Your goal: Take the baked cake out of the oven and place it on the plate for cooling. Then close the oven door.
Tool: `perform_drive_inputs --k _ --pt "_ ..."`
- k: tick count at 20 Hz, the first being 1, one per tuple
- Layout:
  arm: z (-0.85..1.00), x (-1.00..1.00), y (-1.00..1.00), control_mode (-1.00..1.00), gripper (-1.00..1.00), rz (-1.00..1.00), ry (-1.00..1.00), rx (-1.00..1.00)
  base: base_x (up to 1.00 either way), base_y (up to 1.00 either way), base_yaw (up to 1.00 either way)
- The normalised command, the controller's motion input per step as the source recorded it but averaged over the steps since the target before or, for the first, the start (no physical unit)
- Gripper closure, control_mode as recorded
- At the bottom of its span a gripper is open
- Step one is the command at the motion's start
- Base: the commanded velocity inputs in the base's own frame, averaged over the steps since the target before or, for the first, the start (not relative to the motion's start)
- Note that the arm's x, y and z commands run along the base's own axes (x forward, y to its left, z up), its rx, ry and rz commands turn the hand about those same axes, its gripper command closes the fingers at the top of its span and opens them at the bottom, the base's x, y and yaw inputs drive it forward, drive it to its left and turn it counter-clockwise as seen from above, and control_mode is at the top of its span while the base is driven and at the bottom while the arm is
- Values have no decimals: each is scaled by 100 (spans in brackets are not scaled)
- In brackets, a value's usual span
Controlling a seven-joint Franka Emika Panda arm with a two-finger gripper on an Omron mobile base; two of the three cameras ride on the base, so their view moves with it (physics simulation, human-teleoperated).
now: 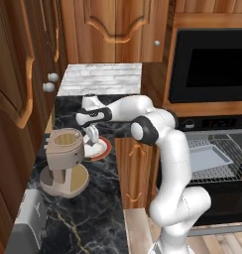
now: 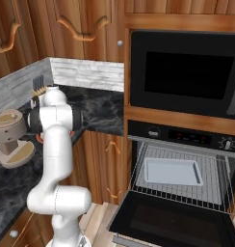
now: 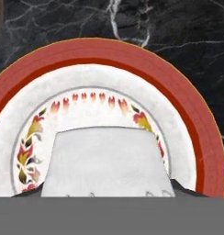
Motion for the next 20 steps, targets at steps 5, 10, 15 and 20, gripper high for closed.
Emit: perform_drive_inputs --k 5,10,15,20 --pt "9 -30 -10 -100 -100 0 0 0 0 0 0" --pt "36 -16 -9 -100 -100 0 -5 1 0 0 0" --pt "94 -41 -35 -100 -100 0 -16 9 0 0 0" --pt "95 -95 -79 -100 -100 0 -20 7 0 0 0"
